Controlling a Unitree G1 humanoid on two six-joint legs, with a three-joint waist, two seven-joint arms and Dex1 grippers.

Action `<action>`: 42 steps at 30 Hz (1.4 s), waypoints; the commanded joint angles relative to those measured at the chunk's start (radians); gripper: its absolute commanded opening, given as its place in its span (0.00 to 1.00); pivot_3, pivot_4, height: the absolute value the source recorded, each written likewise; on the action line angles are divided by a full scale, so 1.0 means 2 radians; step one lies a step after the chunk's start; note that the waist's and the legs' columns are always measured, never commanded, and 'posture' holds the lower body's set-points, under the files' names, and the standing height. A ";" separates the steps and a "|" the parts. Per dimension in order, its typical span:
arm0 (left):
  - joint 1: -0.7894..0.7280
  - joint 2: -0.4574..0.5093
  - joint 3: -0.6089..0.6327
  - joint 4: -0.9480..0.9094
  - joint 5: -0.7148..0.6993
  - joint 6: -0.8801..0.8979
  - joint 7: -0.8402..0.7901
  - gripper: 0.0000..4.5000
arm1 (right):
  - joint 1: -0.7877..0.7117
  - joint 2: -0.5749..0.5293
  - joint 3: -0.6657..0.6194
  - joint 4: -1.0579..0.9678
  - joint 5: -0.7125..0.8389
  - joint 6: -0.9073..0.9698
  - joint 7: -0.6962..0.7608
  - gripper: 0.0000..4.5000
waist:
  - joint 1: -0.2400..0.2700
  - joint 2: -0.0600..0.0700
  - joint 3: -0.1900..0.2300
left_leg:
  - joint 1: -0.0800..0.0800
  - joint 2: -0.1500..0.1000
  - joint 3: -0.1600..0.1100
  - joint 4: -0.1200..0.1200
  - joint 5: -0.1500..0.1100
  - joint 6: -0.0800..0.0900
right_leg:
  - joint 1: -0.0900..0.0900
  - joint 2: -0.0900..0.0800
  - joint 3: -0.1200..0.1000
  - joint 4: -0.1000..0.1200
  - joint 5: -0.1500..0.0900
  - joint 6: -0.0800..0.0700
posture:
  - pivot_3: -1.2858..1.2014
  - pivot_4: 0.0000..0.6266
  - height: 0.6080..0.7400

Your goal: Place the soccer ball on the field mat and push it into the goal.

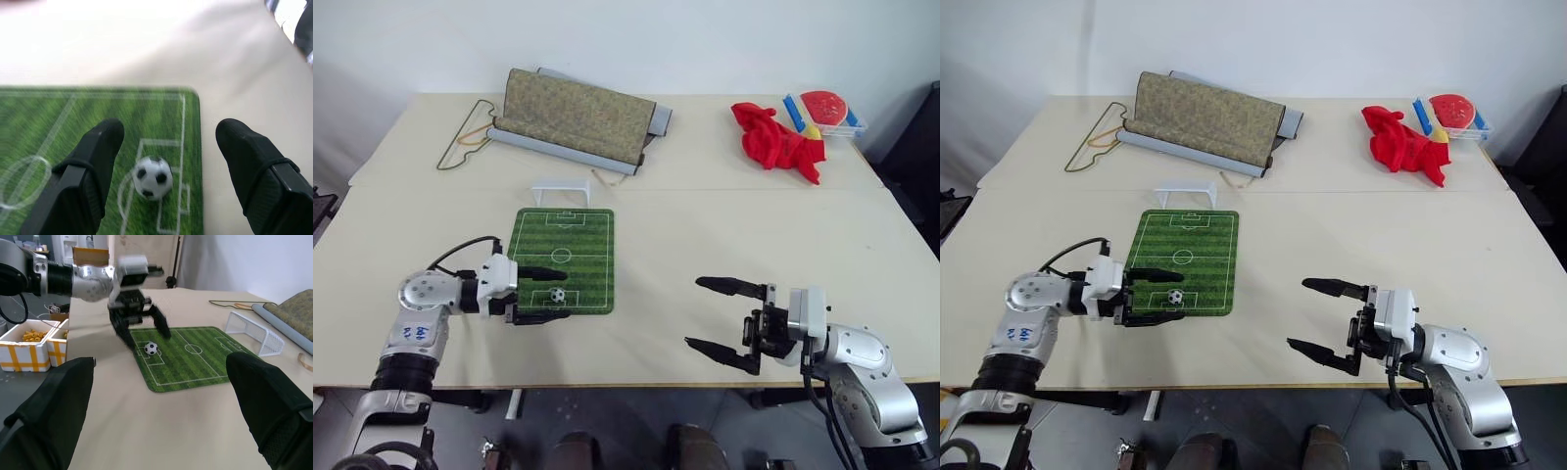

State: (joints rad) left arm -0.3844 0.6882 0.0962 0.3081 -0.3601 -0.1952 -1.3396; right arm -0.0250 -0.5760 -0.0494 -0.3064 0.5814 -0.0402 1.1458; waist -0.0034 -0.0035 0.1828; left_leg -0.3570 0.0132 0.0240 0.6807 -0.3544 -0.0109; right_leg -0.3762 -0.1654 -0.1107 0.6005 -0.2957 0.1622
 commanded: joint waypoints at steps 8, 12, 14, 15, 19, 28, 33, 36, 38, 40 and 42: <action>0.179 0.071 0.108 -0.055 -0.024 0.012 0.008 0.79 | -0.006 0.001 -0.013 0.001 0.015 -0.009 0.013 1.00 | 0.000 0.000 0.000 | 0.000 0.000 0.000 0.000 -0.001 0.000 | 0.000 0.000 0.000 0.000 0.000 0.000 | 0.52 0.24 1.00; 0.215 0.074 0.105 -0.020 -0.021 -0.001 0.000 0.59 | -0.012 -0.001 -0.018 0.014 0.013 -0.015 0.024 1.00 | 0.003 0.001 0.000 | 0.001 0.000 0.001 0.000 -0.002 0.000 | 0.000 0.000 0.000 0.000 0.000 0.000 | 0.52 0.24 1.00; 0.220 0.066 0.098 -0.029 -0.023 0.001 0.006 0.45 | -0.018 -0.002 -0.021 0.023 0.013 -0.018 0.029 1.00 | 0.009 0.001 0.000 | 0.001 0.000 0.001 0.001 -0.002 0.000 | 0.000 0.000 0.000 0.000 0.000 0.000 | 0.52 0.24 1.00; 0.221 0.062 0.096 -0.035 -0.025 0.005 0.010 0.39 | -0.021 -0.002 -0.022 0.027 0.012 -0.020 0.030 1.00 | 0.010 0.001 0.000 | 0.001 0.000 0.001 0.001 -0.002 0.000 | 0.000 0.000 0.000 0.000 0.000 0.000 | 0.52 0.24 1.00; 0.216 0.033 0.068 -0.091 -0.031 0.028 0.029 0.11 | -0.030 0.000 -0.027 0.050 0.009 -0.028 0.034 1.00 | 0.013 0.001 0.000 | 0.001 0.000 0.001 0.001 -0.003 0.000 | 0.000 0.000 0.001 0.000 0.000 0.000 | 0.52 0.24 1.00; 0.180 0.004 0.033 -0.153 -0.048 0.093 0.056 0.00 | -0.023 -0.003 -0.037 0.064 0.006 -0.031 0.035 1.00 | 0.012 0.001 0.000 | 0.001 0.000 0.002 0.001 -0.003 0.001 | 0.000 0.000 0.001 0.000 0.000 0.000 | 0.52 0.24 1.00; 0.147 -0.009 0.019 -0.154 -0.046 0.116 0.068 0.00 | -0.017 -0.003 -0.041 0.062 0.004 -0.031 0.030 1.00 | 0.012 0.001 0.000 | 0.001 0.000 0.002 0.001 -0.003 0.000 | 0.000 0.000 0.001 0.000 0.000 0.000 | 0.52 0.24 1.00; 0.130 -0.013 0.007 -0.138 -0.030 0.105 0.067 0.00 | -0.016 -0.001 -0.041 0.059 0.003 -0.031 0.026 1.00 | 0.012 0.001 0.000 | 0.001 0.000 0.002 0.001 -0.003 0.000 | 0.000 0.000 0.001 0.000 0.000 0.000 | 0.52 0.24 1.00; 0.109 -0.021 -0.006 -0.115 -0.015 0.097 0.074 0.00 | -0.016 0.001 -0.039 0.055 0.002 -0.031 0.021 1.00 | 0.013 0.001 0.000 | 0.001 0.000 0.002 0.001 -0.003 0.000 | 0.000 0.000 0.001 0.000 0.000 0.000 | 0.52 0.24 1.00; 0.090 -0.030 -0.016 -0.091 -0.001 0.094 0.085 0.00 | -0.015 0.002 -0.037 0.051 0.002 -0.030 0.016 1.00 | 0.013 0.001 0.000 | 0.001 0.000 0.002 0.001 -0.003 0.000 | 0.000 0.000 0.001 0.000 0.000 0.000 | 0.52 0.24 1.00; 0.071 -0.037 -0.025 -0.067 0.009 0.096 0.090 0.00 | -0.014 0.003 -0.035 0.046 0.001 -0.029 0.011 1.00 | 0.013 0.001 0.000 | 0.001 0.000 0.002 0.001 -0.003 0.000 | 0.000 0.000 0.001 0.000 0.000 0.000 | 0.52 0.24 1.00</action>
State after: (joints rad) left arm -0.2257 0.6192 0.0525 0.1543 -0.3605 0.0081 -1.1708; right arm -0.0578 -0.5738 -0.0988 -0.1755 0.5774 -0.0872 1.1771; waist 0.0229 -0.0018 0.1835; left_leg -0.3554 0.0137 0.0273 0.6827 -0.3597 -0.0100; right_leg -0.3762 -0.1646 -0.1091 0.6002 -0.2959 0.1617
